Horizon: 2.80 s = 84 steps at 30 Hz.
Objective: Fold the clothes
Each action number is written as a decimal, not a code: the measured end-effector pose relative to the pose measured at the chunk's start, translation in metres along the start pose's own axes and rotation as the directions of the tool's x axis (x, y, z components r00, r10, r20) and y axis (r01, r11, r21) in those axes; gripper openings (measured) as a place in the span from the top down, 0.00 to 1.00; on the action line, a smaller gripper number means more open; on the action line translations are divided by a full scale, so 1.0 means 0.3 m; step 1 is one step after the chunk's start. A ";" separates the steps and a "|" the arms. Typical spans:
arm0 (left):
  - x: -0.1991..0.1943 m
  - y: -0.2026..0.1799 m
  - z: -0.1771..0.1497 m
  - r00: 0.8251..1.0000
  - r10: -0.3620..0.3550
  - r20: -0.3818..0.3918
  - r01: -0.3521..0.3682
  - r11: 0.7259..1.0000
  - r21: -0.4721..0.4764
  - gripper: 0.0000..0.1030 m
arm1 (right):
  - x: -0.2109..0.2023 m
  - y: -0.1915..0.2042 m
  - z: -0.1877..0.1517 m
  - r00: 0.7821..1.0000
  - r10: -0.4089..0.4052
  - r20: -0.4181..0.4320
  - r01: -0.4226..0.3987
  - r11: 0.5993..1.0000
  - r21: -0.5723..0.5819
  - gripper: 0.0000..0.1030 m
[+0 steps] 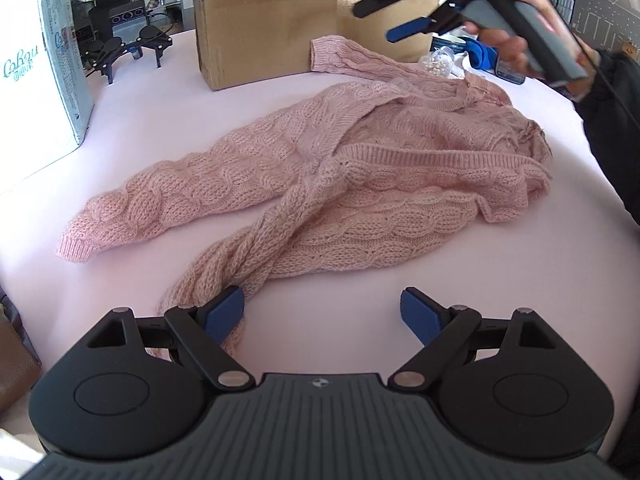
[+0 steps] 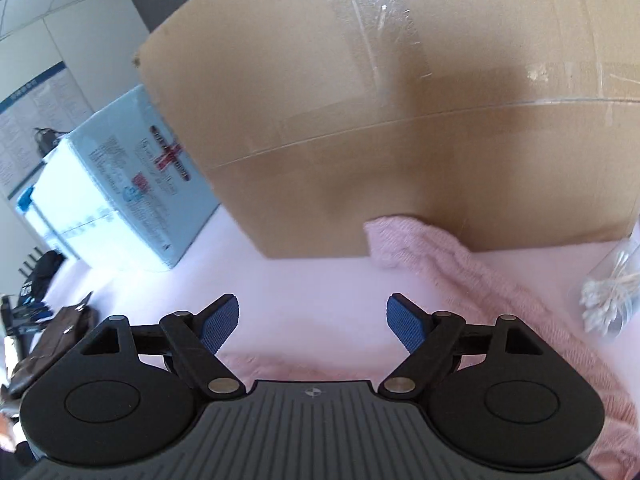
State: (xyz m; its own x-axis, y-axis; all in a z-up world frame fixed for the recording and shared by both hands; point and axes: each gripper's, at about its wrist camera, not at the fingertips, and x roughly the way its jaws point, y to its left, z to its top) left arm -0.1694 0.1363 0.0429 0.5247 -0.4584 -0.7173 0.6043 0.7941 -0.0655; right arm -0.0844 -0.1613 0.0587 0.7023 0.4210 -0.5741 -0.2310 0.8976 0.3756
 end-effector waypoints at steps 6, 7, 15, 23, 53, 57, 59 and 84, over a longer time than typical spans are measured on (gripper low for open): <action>0.000 0.052 0.003 0.997 0.074 0.013 -0.073 0.993 -0.097 0.18 | -0.259 0.155 -0.240 0.985 -0.172 -0.008 0.167 0.967 -0.194 0.24; 0.004 0.055 0.001 0.993 0.121 0.013 -0.119 0.988 -0.101 0.18 | -0.291 0.147 -0.269 0.987 -0.161 -0.026 0.155 0.976 -0.153 0.24; 0.011 0.143 -0.007 0.967 0.254 0.016 -0.243 0.939 -0.245 0.18 | -0.494 0.016 -0.523 0.970 -0.238 -0.044 0.241 0.937 0.253 0.25; 0.029 0.103 -0.018 0.950 0.311 0.032 -0.300 0.934 -0.194 0.14 | -0.436 -0.158 -0.586 0.987 -0.163 -0.007 0.148 0.875 0.460 0.34; 0.023 0.089 -0.032 0.940 0.338 0.046 -0.324 0.927 -0.187 0.11 | -0.490 -0.062 -0.591 0.961 -0.277 0.026 0.229 0.839 0.494 0.47; 0.021 0.085 -0.033 0.936 0.348 0.048 -0.335 0.925 -0.180 0.09 | -0.443 -0.102 -0.615 0.977 -0.212 -0.025 0.191 0.818 0.542 0.50; 0.020 0.085 -0.035 0.935 0.353 0.048 -0.339 0.923 -0.181 0.07 | -0.418 -0.077 -0.609 0.972 -0.235 -0.014 0.209 0.834 0.511 0.52; 0.024 0.089 -0.042 0.930 0.364 0.044 -0.349 0.916 -0.198 0.00 | -0.330 -0.038 -0.400 0.988 -0.151 -0.011 0.142 0.896 0.421 0.78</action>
State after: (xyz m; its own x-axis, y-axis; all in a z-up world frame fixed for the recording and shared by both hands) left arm -0.1571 0.1593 0.0272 0.7344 -0.1552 -0.6608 0.2519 0.9663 0.0529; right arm -0.2321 -0.1975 0.0238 0.7216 0.2820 -0.6322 0.1760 0.8085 0.5616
